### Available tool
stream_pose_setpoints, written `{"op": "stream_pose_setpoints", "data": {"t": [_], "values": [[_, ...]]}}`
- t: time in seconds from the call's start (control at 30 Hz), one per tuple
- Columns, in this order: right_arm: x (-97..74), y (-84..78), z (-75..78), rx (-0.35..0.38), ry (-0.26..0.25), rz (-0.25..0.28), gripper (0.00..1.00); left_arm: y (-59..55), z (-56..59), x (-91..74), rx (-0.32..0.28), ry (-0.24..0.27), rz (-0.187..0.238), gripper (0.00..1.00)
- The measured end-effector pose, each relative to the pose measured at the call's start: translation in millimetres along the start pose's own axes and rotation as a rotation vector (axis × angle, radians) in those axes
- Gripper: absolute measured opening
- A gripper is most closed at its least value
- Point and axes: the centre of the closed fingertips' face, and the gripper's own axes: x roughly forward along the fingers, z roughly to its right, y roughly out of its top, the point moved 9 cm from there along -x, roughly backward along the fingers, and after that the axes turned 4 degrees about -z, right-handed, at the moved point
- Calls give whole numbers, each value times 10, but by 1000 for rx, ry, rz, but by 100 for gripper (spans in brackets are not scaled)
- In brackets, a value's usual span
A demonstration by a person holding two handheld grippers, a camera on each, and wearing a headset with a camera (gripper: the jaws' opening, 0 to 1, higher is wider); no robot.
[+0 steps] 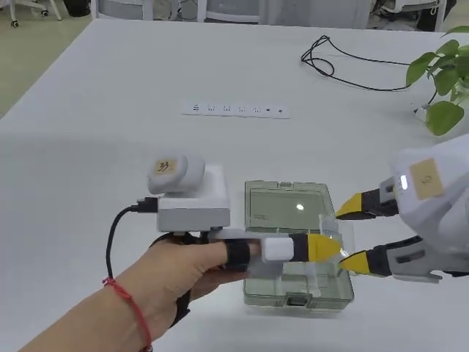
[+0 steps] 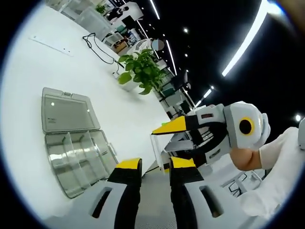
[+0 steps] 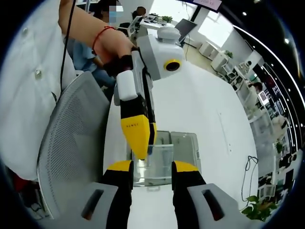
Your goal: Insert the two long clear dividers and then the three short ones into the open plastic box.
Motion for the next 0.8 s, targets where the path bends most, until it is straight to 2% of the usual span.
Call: {"op": "stream_pose_setpoints", "data": {"t": [0.17, 0.53, 0.8], "values": [[-13, 37, -18, 3, 2, 5, 33, -12, 15, 31, -10, -14, -6, 11], [-16, 50, -36, -12, 2, -11, 33, -26, 47, 46, -28, -43, -11, 1], [-17, 57, -49, -21, 3, -13, 33, -48, 39, 40, -35, -36, -11, 0]]}}
